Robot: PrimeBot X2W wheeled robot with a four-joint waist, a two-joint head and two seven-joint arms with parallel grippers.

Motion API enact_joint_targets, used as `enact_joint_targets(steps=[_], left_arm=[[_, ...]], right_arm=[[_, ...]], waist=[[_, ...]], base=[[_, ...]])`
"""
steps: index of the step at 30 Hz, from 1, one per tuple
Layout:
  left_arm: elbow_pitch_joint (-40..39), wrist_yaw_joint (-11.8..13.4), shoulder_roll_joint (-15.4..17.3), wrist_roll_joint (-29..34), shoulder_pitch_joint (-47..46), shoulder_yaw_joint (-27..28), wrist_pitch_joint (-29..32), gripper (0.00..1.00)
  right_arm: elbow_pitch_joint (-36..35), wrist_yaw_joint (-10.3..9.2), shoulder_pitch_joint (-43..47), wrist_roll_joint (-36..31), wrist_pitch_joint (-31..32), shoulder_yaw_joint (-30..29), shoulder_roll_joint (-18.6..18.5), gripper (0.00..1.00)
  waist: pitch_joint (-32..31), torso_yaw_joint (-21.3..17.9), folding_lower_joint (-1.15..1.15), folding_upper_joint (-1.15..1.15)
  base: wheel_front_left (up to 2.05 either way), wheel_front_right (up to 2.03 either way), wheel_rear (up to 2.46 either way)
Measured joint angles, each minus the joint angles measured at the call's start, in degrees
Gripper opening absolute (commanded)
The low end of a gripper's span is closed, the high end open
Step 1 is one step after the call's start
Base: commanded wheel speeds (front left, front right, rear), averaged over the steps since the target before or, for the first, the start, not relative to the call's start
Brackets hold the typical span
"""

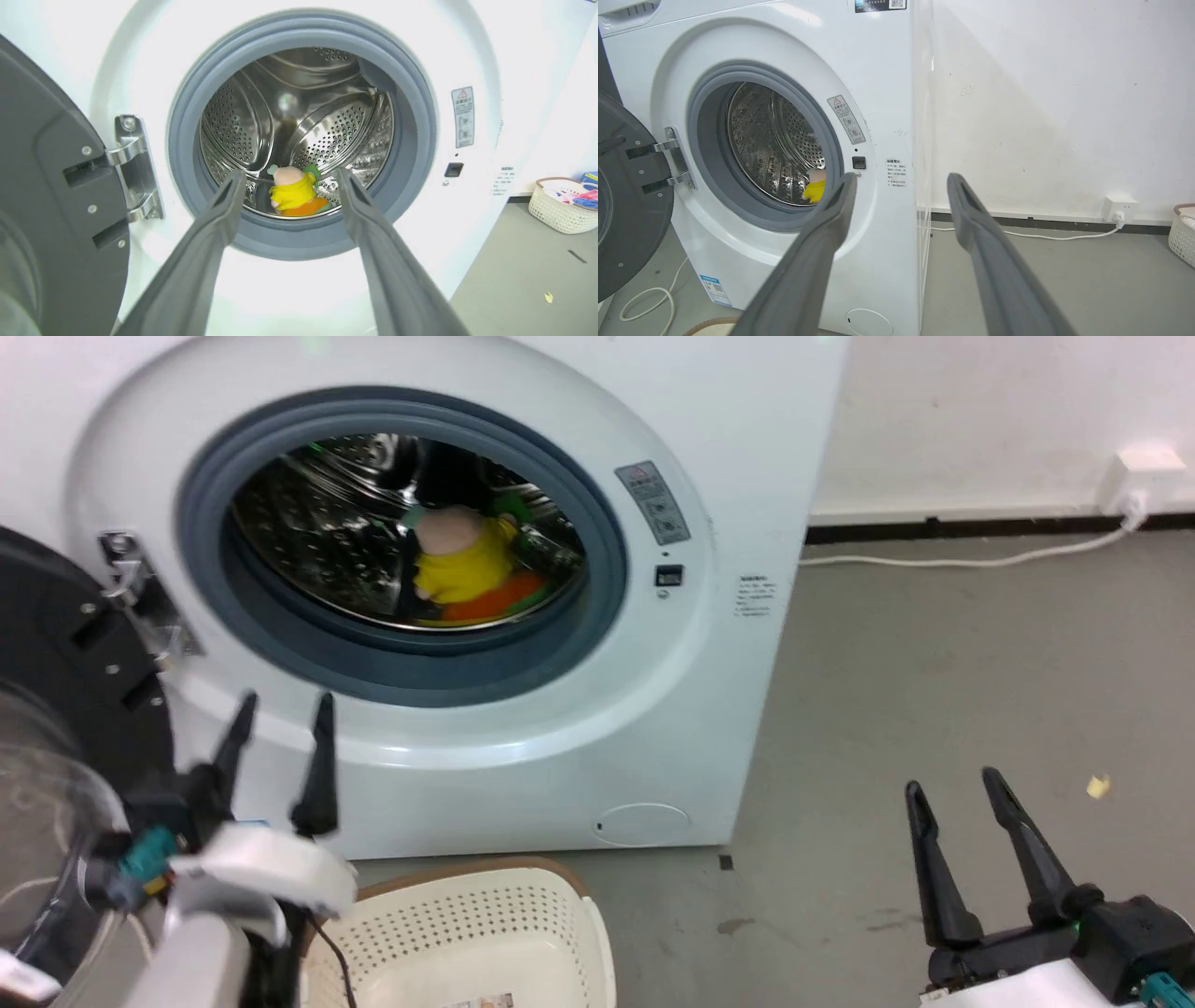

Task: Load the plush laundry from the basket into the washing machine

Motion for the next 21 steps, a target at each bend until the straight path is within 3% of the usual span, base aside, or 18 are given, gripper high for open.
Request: enact_joint_targets(steps=[8, 11, 21], left_arm=[[-9.51, 5.54, -3.65, 2.3, 14.08, 0.01, 0.01, 1.0], [-11.94, 5.64, -5.47, 2.27, 18.47, 0.66, 0.0, 1.0], [-12.26, 2.6, -7.75, 4.85, 25.42, 3.09, 0.01, 1.0]], right_arm=[[0.56, -0.01, 2.27, -0.59, 0.01, 0.8, 0.0, 1.0], [0.79, 0.0, 3.1, -0.57, 0.01, 1.0, 0.0, 1.0], [2.36, -0.01, 5.66, -0.59, 0.0, 1.21, -0.01, 1.0]], waist=[[-3.5, 2.81, 0.02, 0.0], [-4.24, 3.1, 0.02, 0.0], [-5.2, 4.71, 0.03, 0.0]], base=[[0.0, 0.0, 0.0], [0.0, 0.0, 0.0], [0.0, 0.0, 0.0]])
